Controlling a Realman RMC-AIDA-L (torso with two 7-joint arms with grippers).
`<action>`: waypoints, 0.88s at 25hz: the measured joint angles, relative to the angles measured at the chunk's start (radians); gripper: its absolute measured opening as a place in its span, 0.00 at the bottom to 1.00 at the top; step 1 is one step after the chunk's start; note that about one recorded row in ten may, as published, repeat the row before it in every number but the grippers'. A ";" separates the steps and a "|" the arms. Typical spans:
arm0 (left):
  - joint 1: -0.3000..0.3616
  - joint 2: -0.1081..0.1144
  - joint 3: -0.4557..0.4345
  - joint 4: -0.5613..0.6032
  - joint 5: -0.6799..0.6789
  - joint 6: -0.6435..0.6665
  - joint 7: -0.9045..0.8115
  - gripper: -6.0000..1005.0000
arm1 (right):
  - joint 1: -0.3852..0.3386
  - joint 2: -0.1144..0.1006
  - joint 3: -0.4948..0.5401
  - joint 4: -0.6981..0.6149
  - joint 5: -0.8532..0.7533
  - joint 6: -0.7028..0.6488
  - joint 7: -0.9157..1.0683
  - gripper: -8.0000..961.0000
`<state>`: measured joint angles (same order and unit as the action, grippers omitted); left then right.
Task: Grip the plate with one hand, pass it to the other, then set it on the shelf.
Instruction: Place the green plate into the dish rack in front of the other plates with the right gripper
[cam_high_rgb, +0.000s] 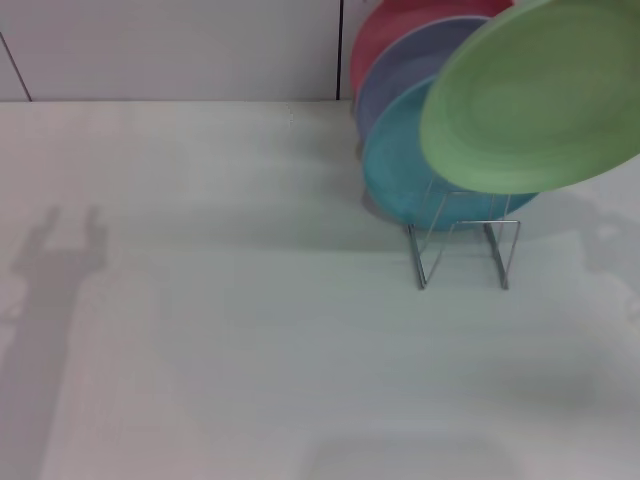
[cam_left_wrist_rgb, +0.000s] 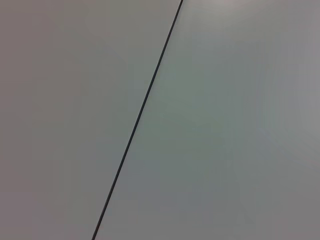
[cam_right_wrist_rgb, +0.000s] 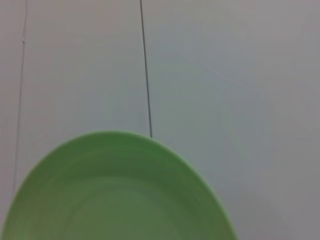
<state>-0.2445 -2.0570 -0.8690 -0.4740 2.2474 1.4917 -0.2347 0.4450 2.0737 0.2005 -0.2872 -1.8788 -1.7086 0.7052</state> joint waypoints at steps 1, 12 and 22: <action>0.001 0.000 0.001 -0.003 0.000 -0.001 0.000 0.49 | 0.001 0.000 0.000 0.001 0.003 0.004 -0.008 0.04; 0.019 0.000 0.002 -0.020 0.012 -0.006 0.000 0.49 | 0.007 -0.001 -0.005 0.012 0.007 0.040 -0.021 0.04; 0.033 0.001 0.005 -0.033 0.014 -0.001 0.000 0.49 | 0.001 0.001 -0.012 0.027 0.004 0.070 -0.023 0.04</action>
<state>-0.2111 -2.0557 -0.8641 -0.5073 2.2610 1.4904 -0.2347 0.4461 2.0746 0.1888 -0.2599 -1.8746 -1.6387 0.6824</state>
